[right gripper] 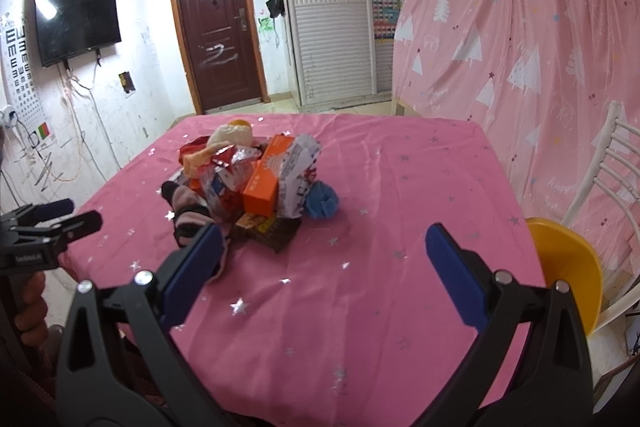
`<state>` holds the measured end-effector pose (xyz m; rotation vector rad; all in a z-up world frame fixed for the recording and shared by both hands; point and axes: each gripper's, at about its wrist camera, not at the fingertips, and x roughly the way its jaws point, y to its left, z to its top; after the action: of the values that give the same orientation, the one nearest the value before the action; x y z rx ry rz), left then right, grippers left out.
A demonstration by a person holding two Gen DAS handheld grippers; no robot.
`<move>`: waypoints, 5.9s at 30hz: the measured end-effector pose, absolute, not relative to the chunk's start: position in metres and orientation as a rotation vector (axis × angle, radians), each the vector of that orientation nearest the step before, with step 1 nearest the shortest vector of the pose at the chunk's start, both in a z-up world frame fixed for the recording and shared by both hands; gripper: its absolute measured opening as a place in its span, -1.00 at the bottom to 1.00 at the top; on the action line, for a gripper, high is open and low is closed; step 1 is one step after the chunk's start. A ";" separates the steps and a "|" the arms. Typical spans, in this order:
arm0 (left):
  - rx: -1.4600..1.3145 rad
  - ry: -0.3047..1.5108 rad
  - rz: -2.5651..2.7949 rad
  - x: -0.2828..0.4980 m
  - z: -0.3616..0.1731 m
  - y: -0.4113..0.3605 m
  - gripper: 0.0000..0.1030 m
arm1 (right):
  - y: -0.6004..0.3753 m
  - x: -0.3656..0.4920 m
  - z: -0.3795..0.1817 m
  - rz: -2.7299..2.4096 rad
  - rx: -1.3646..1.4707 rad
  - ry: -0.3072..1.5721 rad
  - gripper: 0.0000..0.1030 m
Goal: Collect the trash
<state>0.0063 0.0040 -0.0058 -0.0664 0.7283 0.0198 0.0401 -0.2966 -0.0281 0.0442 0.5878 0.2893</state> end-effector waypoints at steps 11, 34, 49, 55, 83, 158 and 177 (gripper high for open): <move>0.062 0.734 -0.009 0.080 0.007 -0.010 0.85 | -0.275 0.069 -0.036 0.351 0.039 0.628 0.89; -0.154 0.999 -0.011 0.222 -0.011 0.032 0.77 | -0.264 0.144 -0.035 0.363 0.144 0.777 -0.55; -0.277 1.101 0.037 0.235 -0.047 0.016 -0.22 | -0.286 0.140 -0.016 0.374 0.173 0.664 -0.63; -0.335 1.016 0.143 0.224 -0.037 0.024 -0.87 | -0.292 0.134 -0.020 0.368 0.160 0.654 -0.63; -0.079 0.932 -0.259 0.193 0.053 -0.265 -0.86 | -0.482 0.101 -0.012 -0.038 0.247 0.566 -0.63; -0.011 0.877 -0.090 0.176 0.091 -0.101 0.37 | -0.349 0.131 -0.027 0.241 0.143 0.723 0.38; -0.060 0.953 -0.169 0.112 -0.003 -0.069 0.37 | -0.294 0.144 -0.057 0.308 0.069 0.839 0.38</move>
<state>0.1124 -0.0692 -0.0032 -0.0595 0.9530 -0.1691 0.1441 -0.2938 -0.0566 0.0689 0.8393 0.3080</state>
